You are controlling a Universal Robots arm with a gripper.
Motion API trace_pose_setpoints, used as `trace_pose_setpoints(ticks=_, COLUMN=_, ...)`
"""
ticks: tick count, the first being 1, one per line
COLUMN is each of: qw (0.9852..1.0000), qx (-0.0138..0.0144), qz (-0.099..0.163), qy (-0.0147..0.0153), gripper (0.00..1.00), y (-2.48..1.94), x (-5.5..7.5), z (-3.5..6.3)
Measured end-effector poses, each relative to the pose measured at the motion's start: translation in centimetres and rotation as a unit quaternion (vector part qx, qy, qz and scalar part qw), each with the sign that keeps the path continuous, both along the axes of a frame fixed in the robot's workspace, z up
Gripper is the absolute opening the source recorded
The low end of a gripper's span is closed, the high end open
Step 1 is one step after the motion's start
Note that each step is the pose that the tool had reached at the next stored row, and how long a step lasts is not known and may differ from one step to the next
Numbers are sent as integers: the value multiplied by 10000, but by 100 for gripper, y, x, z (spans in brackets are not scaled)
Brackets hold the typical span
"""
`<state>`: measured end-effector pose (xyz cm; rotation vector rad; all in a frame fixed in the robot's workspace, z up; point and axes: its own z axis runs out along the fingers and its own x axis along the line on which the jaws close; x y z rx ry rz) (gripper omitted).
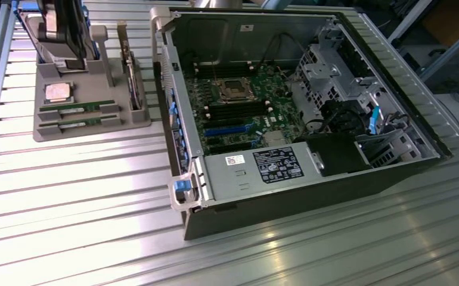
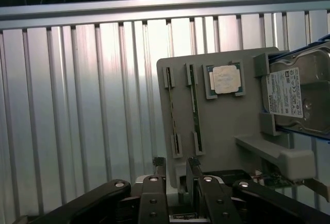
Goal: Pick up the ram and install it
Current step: 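Pick up the ram and move it above insertion slot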
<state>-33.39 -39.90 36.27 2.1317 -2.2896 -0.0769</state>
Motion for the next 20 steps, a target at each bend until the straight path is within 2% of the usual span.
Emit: trace_pose_setpoints(ticks=20, qw=10000, qx=0, qz=0, qy=0, gripper=30, y=0, x=0, z=-90)
